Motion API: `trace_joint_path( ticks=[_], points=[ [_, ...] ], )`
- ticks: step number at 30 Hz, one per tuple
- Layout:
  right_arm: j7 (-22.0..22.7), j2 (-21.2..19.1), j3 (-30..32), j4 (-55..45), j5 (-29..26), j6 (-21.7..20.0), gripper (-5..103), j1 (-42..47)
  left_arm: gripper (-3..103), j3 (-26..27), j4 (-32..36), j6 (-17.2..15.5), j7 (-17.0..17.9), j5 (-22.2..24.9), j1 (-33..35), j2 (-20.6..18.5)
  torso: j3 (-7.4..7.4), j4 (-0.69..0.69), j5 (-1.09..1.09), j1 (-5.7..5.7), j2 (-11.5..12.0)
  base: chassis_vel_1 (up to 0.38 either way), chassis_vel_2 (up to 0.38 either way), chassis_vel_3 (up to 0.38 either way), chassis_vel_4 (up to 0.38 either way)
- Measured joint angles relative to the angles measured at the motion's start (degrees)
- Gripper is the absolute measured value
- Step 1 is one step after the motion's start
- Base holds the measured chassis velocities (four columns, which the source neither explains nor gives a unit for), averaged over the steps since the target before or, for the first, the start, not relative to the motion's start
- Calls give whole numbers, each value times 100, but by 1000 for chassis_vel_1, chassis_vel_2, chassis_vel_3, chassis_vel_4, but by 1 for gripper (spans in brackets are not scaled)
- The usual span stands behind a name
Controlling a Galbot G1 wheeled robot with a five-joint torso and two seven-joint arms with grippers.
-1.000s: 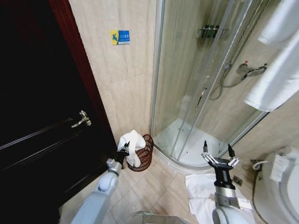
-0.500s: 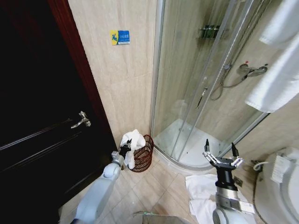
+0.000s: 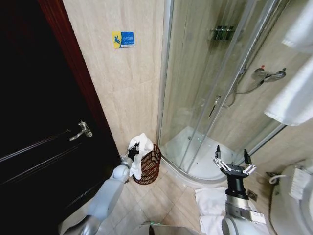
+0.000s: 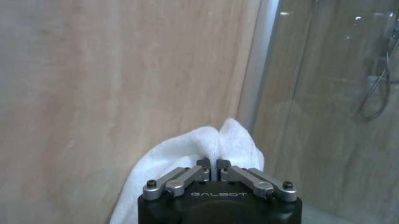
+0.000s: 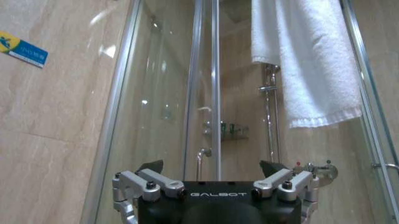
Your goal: Discard the used towel into the hamper.
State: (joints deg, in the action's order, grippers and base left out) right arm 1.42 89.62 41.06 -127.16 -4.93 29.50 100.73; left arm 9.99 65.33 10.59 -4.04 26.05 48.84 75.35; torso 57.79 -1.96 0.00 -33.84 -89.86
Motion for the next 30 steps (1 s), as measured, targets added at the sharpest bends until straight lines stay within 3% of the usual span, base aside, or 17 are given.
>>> trace_joint_path(
  ticks=[14,27,30],
  points=[
    [127,9,75,0,86,65,100,55,4,-258,-883,37,-45,71,-847,308,0,1,0,-1,0,-55,55,54,-60],
    [49,88,103,35,122,178,100,71,4,-427,-2149,549,-282,-557,-907,243,-1,0,0,1,-1,-1,5,1,-3],
    [27,141,102,77,123,225,100,77,4,-505,-2537,807,-268,-951,-938,302,-1,-1,-1,0,-1,0,0,0,0]
  ],
)
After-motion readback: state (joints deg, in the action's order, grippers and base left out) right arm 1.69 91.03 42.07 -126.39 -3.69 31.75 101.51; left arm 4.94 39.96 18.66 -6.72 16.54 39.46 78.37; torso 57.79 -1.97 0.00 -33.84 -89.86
